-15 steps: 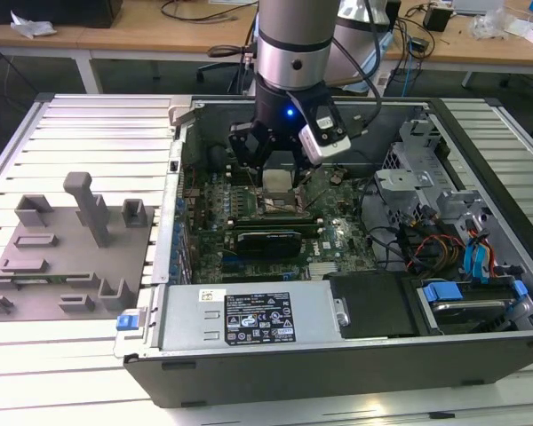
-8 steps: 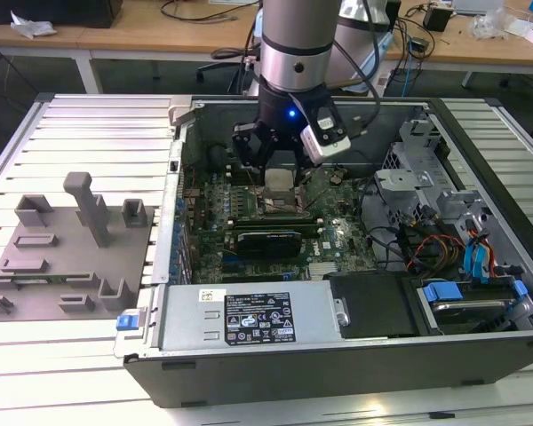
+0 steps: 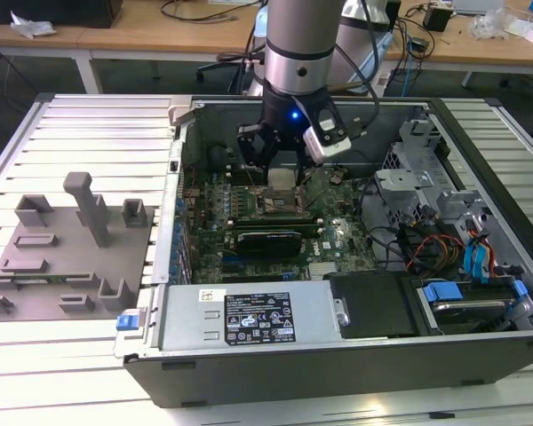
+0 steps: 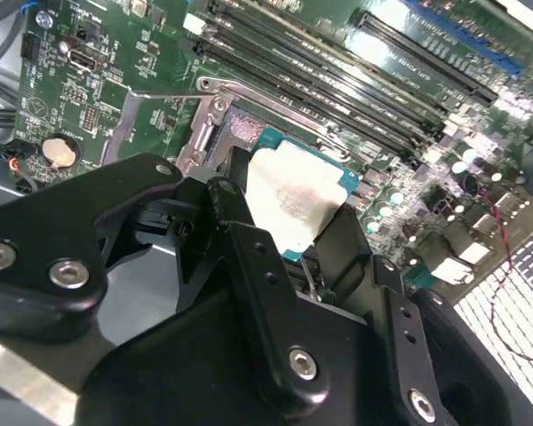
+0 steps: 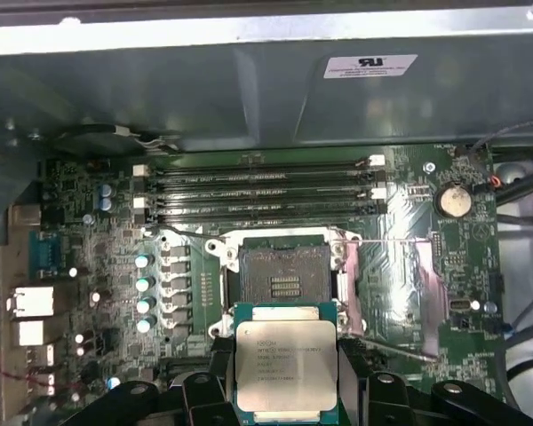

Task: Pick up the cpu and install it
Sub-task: 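Pick up the cpu and move it towards the insertion slot, then place the cpu into insertion slot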

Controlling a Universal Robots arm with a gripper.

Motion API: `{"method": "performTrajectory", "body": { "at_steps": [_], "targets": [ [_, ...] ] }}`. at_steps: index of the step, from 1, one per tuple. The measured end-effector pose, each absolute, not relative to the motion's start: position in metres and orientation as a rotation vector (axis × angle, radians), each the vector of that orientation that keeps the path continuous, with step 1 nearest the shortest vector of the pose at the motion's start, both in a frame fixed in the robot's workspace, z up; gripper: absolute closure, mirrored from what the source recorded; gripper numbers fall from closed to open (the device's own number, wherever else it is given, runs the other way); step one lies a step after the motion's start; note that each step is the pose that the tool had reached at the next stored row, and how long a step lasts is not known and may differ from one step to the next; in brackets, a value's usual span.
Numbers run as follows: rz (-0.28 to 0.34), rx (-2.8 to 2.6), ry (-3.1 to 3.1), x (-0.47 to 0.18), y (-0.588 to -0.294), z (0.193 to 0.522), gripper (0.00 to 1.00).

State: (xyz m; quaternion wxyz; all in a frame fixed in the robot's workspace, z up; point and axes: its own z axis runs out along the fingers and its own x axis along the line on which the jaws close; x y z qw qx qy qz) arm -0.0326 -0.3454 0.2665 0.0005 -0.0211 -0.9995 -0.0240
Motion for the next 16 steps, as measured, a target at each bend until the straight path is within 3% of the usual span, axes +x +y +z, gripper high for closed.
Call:
{"method": "performTrajectory", "body": {
  "at_steps": [16],
  "targets": [
    [-0.075, -0.059, -3.139, -0.0318, -0.3369, 0.2577, 0.45]
  ]
}}
